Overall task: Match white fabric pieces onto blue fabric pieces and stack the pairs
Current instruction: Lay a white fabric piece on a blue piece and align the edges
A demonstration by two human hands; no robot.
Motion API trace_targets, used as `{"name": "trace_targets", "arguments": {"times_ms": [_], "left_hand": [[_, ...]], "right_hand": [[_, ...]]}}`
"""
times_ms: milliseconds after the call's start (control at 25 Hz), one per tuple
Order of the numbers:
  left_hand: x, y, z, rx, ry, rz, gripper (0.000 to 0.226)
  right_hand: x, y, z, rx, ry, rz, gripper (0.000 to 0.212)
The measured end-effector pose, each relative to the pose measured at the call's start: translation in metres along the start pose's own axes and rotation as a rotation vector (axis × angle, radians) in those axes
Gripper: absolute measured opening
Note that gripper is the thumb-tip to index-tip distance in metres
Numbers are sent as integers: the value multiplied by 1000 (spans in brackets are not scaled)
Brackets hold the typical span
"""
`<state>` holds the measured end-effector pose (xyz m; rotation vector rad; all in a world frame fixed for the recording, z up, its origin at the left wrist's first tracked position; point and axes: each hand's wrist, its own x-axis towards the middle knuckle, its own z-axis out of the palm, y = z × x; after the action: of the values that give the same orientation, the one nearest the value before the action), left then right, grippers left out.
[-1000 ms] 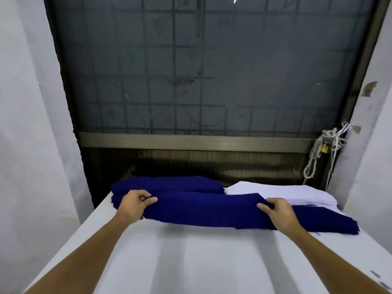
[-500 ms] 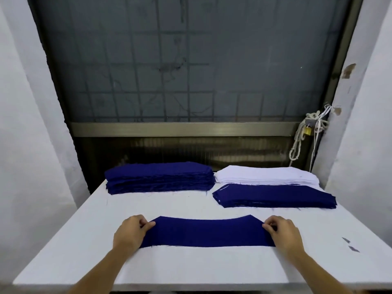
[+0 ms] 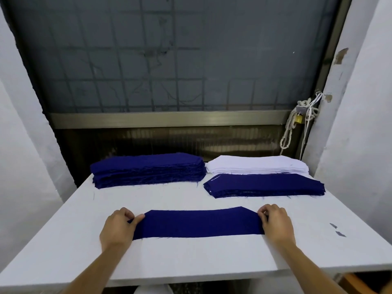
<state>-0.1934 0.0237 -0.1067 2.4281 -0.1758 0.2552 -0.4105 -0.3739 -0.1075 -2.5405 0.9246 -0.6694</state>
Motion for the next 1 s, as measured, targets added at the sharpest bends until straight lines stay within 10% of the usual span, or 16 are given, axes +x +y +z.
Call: {"name": "trace_targets", "arguments": {"times_ms": [400, 1000], "left_hand": [[17, 20, 2, -217, 149, 2, 9], [126, 272, 105, -128, -347, 373, 18]], "right_hand": [[20, -4, -9, 158, 48, 99, 13], [176, 3, -23, -7, 51, -20, 13]]}}
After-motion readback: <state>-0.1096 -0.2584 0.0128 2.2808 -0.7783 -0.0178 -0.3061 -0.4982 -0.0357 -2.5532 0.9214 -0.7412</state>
